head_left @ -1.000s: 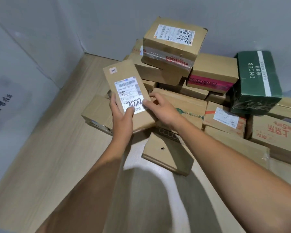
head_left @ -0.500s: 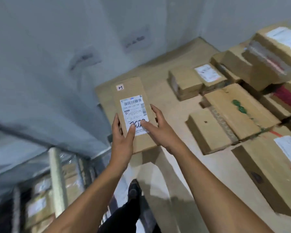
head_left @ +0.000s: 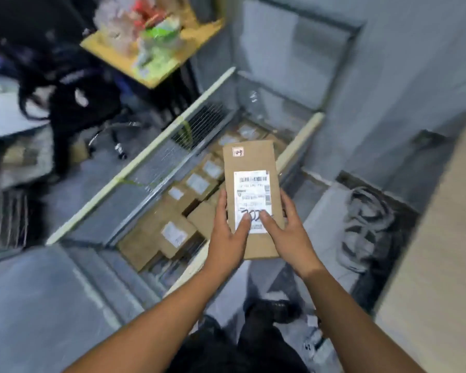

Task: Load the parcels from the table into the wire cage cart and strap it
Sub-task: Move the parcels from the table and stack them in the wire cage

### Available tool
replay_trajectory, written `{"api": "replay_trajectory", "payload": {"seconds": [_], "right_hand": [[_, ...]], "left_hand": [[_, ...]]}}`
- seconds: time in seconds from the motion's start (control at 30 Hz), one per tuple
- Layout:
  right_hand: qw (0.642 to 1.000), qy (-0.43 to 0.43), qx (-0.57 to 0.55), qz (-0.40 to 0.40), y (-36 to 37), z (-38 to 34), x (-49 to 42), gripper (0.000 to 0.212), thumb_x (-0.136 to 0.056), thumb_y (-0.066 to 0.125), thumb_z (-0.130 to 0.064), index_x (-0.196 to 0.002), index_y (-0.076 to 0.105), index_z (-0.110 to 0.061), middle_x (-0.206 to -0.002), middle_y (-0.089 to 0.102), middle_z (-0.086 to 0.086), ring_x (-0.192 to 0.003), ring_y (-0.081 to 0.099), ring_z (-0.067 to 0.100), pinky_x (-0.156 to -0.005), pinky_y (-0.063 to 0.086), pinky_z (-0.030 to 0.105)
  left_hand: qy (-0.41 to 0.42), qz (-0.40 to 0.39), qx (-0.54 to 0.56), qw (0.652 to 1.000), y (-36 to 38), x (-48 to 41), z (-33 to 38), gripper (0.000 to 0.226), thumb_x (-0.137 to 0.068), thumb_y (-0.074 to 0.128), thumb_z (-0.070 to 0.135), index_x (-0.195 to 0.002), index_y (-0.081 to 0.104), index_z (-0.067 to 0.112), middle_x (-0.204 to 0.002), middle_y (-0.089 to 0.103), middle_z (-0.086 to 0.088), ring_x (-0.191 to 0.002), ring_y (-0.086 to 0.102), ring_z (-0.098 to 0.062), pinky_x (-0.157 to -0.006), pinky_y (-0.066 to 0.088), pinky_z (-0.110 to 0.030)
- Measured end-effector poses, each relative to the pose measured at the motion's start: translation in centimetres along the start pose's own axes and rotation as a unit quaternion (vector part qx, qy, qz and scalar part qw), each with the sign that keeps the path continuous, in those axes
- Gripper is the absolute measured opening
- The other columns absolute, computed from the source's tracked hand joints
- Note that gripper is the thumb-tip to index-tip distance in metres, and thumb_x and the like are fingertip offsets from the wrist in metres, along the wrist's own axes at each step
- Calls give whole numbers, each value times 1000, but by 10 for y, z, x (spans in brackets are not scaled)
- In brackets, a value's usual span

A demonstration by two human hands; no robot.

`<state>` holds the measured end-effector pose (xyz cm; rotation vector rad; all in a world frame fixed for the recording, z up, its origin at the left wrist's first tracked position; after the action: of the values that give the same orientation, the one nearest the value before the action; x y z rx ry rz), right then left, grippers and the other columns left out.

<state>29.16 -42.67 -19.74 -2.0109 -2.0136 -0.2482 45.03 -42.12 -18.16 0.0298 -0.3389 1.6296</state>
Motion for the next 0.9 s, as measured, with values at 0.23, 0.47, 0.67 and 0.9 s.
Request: {"api": "replay_trajectory", "payload": {"seconds": [0.23,0.47,0.67,0.9], "right_hand": [[981,69,108,-146,183,52,15,66,-94,76,-39,-148,39,-51,-131,62,-25,-114,62,-8,-92,51,15],[929,140,197,-279,334,136,12,94,-86,71,-67,-161,19,-44,-136,50,-25,-107,56,-13,-88,49,17],[883,158,260,-357,413,238,-37,101,-87,69,-68,-164,13,-36,-167,32,-3,-147,39,22,-116,38,40],[789,259,349,-433,449,413,-75,105,-90,74,-53,-166,5,-30,-167,35,9,-149,40,34,-122,33,53]], "left_hand": [[-89,134,74,984,-157,50,-120,70,-104,60,28,-158,18,41,-144,49,39,-128,54,10,-98,48,-13],[-166,223,-88,957,-287,94,-219,60,-107,50,44,-161,29,29,-156,42,13,-136,43,-1,-107,32,-12],[-190,266,-376,867,-381,76,-293,57,-106,53,31,-157,39,8,-165,32,-18,-156,18,-42,-127,5,-53],[-142,237,-489,827,-402,38,-360,49,-107,48,27,-155,45,15,-169,25,-11,-158,12,-41,-125,-2,-59]]}}
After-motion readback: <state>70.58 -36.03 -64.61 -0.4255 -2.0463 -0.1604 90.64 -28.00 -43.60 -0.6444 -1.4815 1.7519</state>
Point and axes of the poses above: each hand's wrist, its own x-axis away from the middle knuckle, its own y-axis out of the palm, z = x × y, the point moved 8 cm from there along -x, towards the middle knuckle
